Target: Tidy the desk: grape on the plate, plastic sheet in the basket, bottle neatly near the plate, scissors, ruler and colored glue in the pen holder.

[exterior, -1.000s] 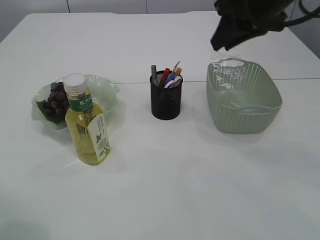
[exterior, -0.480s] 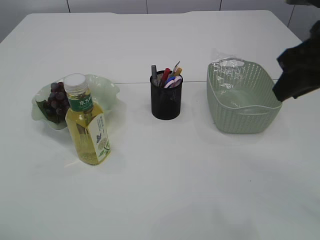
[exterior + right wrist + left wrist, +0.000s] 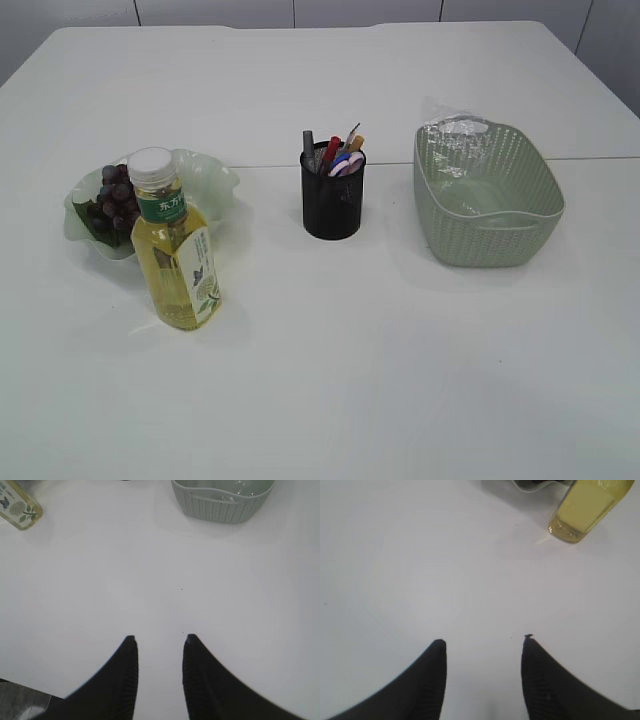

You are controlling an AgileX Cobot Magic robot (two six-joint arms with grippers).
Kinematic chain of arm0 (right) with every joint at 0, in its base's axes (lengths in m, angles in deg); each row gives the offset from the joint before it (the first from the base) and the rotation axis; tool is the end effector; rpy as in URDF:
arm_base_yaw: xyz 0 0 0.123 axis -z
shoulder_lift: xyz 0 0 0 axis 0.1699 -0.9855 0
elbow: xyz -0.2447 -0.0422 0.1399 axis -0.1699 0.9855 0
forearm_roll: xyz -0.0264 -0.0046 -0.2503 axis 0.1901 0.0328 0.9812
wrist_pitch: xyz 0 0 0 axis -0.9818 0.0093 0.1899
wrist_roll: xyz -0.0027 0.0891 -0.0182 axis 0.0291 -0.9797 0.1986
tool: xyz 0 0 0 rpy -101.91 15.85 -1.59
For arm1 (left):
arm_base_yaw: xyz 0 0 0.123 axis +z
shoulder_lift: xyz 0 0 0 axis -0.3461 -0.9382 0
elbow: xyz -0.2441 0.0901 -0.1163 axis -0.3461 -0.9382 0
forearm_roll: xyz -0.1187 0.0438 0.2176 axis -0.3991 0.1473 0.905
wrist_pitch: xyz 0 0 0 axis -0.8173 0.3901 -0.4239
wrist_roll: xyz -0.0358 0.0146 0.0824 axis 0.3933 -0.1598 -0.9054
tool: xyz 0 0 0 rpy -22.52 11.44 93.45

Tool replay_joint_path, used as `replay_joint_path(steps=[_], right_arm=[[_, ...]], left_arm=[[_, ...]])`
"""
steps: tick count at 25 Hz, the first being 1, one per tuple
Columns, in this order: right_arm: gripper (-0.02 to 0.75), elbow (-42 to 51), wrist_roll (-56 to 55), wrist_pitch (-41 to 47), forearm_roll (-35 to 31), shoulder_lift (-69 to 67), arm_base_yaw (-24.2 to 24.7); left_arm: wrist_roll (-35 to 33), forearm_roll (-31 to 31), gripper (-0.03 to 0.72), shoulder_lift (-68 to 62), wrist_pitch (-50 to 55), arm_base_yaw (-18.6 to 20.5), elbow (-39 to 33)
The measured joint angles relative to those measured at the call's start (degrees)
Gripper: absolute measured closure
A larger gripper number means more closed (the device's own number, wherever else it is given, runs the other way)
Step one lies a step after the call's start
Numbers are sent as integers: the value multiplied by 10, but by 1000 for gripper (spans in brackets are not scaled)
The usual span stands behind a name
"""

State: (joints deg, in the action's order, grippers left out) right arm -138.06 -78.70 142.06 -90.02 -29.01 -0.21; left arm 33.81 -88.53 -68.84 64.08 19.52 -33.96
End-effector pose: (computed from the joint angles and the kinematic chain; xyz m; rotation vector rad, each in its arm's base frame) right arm 0.1447 0.0398 0.3499 -0.3138 2.4860 0.2567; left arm 0.0931 -0.0058 0.3267 -0.0552 2.4868 -0.1017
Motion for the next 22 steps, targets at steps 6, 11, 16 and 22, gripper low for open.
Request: replay_joint_path(steps=[6, 11, 16, 22], right_arm=[[511, 33, -20, 23, 8, 182, 0], [511, 36, -54, 86, 43, 296, 0], [501, 36, -73, 111, 71, 389, 0], [481, 51, -87, 112, 77, 484, 0]], left_arm=[[3, 2, 327, 99, 62, 0, 0], [15, 3, 315, 163, 74, 0, 0], [18, 5, 304, 227, 75, 0, 0], [18, 9, 302, 302, 77, 0, -1]])
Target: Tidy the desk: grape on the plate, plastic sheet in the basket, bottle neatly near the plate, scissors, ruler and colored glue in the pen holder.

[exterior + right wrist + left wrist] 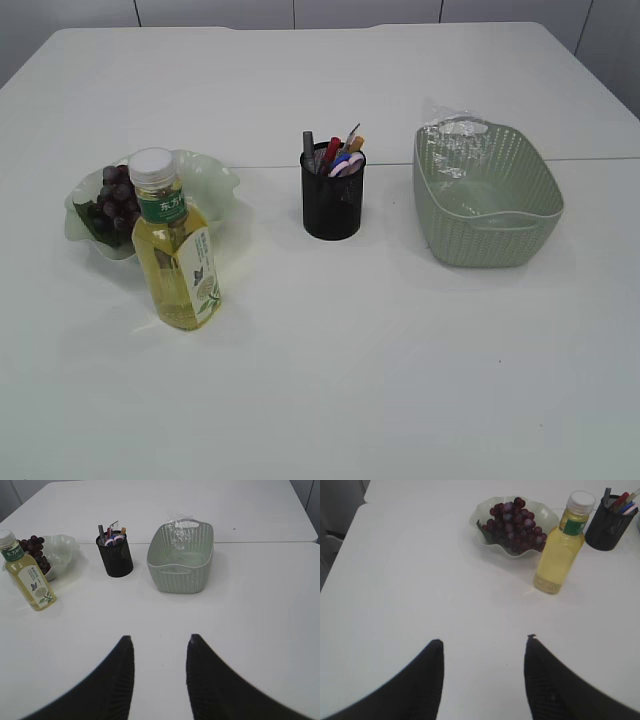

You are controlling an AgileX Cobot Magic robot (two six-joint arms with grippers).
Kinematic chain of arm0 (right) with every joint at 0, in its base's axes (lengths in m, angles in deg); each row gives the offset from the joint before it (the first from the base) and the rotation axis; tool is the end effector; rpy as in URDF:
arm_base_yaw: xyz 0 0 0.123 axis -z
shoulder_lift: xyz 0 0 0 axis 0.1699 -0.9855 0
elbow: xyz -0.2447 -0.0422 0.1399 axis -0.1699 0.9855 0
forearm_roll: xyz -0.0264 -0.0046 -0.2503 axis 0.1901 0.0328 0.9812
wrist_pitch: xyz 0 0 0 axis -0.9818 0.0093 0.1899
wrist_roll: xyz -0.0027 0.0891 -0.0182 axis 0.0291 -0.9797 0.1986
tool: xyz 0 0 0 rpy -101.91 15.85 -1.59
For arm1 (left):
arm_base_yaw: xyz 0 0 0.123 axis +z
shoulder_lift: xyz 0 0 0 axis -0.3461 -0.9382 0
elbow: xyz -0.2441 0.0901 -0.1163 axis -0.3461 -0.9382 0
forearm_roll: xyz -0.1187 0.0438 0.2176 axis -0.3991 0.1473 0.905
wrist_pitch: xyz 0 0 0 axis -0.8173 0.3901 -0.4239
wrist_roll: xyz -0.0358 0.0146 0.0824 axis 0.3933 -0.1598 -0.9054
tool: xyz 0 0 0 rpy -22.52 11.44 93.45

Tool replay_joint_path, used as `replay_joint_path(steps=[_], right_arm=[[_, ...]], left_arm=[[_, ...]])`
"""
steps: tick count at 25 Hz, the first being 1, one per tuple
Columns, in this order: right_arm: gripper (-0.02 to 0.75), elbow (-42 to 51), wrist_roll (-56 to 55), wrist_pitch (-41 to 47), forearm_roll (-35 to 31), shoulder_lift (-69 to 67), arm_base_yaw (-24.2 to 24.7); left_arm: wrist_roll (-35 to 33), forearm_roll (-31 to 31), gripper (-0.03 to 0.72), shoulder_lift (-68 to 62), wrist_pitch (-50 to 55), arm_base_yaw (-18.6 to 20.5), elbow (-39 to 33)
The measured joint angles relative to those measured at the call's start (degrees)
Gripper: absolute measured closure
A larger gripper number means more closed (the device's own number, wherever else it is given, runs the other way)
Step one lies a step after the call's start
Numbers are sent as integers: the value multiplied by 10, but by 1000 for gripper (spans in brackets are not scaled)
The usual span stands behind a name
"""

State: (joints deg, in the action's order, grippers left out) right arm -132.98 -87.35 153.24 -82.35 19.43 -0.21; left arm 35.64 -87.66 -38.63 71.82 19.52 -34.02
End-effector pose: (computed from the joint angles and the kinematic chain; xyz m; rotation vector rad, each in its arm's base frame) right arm -0.0564 -0.0061 0.3481 -0.1449 1.9472 0.1912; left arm -0.0273 -0.0032 0.3346 -0.0618 2.0960 -0.1074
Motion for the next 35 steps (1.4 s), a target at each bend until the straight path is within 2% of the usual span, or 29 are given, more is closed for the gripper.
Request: replay_joint_path(steps=[4, 15, 22, 35], right_arm=[[452, 33, -4, 4, 0, 34, 0], [444, 170, 16, 2, 13, 34, 0], [444, 199, 28, -56, 20, 34, 0], [444, 202, 31, -63, 20, 34, 0]], left_arm=[[0, 7, 302, 58, 0, 0, -23], [0, 9, 302, 61, 8, 0, -109], [0, 9, 302, 61, -38, 0, -119], [0, 8, 302, 61, -93, 0, -143]])
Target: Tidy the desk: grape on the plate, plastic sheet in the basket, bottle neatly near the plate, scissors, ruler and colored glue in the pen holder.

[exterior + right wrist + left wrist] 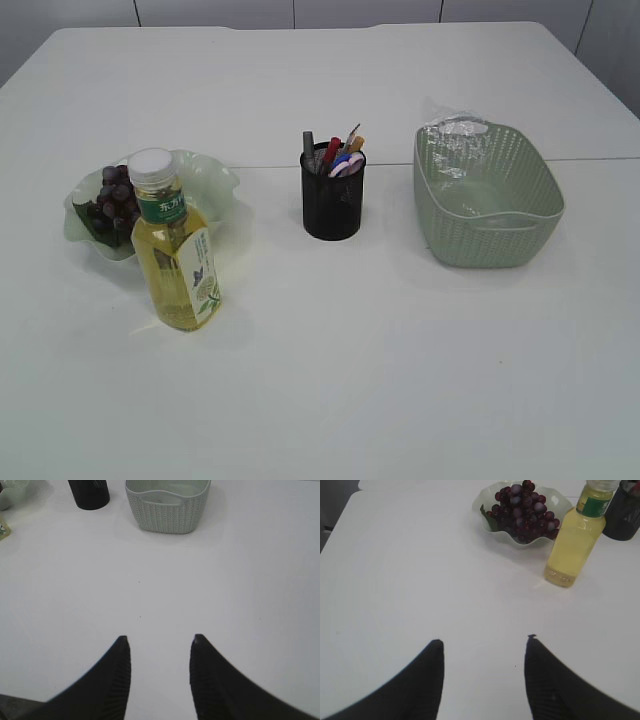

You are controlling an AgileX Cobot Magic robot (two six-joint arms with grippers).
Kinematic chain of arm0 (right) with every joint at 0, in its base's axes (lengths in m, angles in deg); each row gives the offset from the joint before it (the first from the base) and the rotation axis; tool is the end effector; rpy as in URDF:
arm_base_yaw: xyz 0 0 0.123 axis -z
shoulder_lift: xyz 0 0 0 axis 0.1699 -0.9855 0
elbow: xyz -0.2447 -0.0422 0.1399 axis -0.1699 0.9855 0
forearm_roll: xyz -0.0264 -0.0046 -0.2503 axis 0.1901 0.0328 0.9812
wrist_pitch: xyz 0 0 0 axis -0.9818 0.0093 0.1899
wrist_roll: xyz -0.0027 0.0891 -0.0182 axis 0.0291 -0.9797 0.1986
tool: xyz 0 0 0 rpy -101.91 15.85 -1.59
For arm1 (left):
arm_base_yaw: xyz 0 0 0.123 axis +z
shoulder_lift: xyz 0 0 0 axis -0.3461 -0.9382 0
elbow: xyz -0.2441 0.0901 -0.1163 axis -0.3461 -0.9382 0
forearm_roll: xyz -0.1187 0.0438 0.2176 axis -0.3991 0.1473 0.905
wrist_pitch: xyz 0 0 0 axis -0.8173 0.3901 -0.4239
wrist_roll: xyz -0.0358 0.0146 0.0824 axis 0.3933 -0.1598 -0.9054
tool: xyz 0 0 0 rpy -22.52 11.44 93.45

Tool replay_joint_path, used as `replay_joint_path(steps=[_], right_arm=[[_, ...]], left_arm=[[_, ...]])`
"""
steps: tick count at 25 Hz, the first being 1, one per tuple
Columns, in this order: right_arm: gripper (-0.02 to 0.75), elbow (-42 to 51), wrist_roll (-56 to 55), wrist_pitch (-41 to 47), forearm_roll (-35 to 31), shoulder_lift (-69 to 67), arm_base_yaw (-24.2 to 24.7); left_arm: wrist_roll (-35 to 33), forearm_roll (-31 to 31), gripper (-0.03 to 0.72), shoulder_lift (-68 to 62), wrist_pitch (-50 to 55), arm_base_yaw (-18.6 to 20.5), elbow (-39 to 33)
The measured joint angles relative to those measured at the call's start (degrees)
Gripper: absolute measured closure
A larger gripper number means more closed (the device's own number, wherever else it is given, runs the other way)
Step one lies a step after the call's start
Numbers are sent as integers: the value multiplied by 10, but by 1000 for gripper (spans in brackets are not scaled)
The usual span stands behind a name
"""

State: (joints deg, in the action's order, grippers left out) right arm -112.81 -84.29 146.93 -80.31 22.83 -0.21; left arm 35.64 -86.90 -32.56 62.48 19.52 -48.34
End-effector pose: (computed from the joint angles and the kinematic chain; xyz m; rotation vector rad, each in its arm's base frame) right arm -0.0119 -0.0015 0.2673 -0.1996 2.1233 0.1049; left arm -0.0075 -0.0022 0.2802 -0.0699 2.0766 -0.0931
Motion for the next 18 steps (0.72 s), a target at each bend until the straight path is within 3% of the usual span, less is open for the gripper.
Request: replay_joint_path(steps=[7, 18], right_arm=[[444, 0, 0, 0, 0, 0, 5], [444, 0, 0, 0, 1, 0, 83]], left_arm=[[0, 0, 302, 0, -1, 0, 0], [0, -1, 325, 0, -1, 0, 0]])
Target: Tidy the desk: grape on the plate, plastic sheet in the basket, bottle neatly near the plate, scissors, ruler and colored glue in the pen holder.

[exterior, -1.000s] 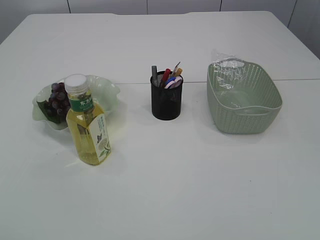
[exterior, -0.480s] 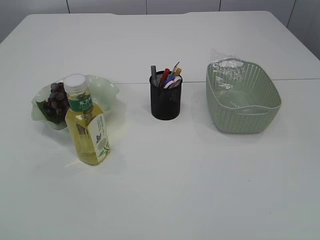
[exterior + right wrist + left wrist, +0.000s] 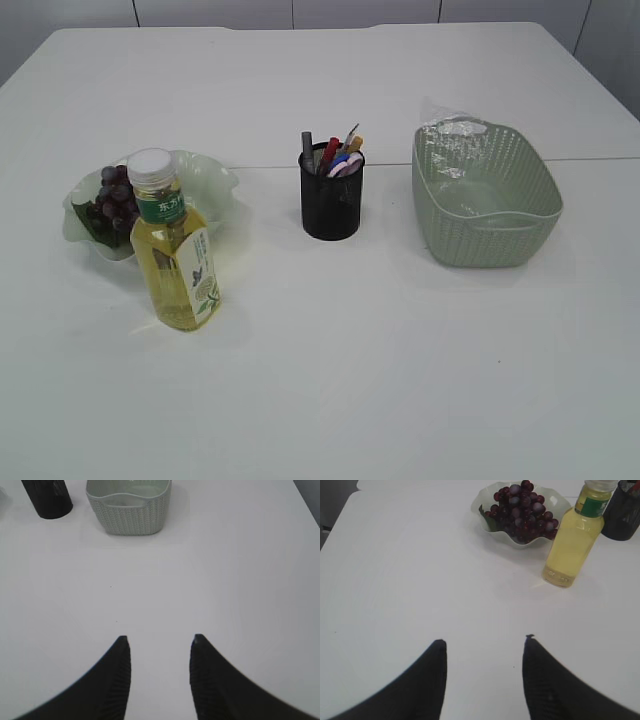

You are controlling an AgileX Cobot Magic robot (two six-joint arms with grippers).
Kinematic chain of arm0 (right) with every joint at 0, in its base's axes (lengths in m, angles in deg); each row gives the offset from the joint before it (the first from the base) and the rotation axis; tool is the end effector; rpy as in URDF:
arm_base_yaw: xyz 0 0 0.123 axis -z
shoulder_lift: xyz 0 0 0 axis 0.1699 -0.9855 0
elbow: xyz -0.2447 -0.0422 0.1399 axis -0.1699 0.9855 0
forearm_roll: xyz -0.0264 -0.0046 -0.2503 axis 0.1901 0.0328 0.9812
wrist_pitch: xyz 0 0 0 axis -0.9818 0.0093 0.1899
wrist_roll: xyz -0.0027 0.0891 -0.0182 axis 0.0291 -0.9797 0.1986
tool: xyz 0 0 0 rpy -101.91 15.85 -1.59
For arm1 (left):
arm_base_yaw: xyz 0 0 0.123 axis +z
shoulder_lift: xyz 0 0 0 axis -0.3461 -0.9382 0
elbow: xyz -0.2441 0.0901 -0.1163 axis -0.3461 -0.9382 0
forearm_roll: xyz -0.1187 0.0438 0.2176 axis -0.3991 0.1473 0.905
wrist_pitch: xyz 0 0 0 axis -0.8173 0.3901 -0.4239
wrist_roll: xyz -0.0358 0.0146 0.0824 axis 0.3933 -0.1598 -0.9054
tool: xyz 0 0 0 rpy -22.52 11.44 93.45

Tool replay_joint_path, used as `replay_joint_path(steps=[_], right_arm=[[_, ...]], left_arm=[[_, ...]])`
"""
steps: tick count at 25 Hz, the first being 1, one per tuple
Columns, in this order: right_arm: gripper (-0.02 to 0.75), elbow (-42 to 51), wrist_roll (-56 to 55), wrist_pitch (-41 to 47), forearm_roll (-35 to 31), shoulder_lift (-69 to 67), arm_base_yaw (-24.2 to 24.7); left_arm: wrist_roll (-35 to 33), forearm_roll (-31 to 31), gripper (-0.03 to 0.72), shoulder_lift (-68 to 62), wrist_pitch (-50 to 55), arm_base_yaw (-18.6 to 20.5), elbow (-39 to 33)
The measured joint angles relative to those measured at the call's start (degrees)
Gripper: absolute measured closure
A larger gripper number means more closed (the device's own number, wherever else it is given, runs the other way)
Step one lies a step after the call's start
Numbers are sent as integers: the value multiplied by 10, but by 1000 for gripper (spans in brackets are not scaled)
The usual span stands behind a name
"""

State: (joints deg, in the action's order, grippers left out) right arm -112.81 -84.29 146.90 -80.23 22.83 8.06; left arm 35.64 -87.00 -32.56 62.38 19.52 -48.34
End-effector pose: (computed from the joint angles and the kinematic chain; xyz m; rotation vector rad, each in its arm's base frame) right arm -0.0120 0.0001 0.2674 -0.0457 2.1299 0.0181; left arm -0.0074 -0.0023 0.2804 -0.0698 2.0749 -0.0952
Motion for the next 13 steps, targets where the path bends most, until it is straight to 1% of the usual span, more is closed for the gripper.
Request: replay_joint_path(steps=[8, 13], right_arm=[[444, 0, 0, 0, 0, 0, 5], [444, 0, 0, 0, 0, 0, 5]], left_arm=[[0, 0, 340, 0, 0, 0, 0], [0, 0, 364, 0, 0, 0, 0]])
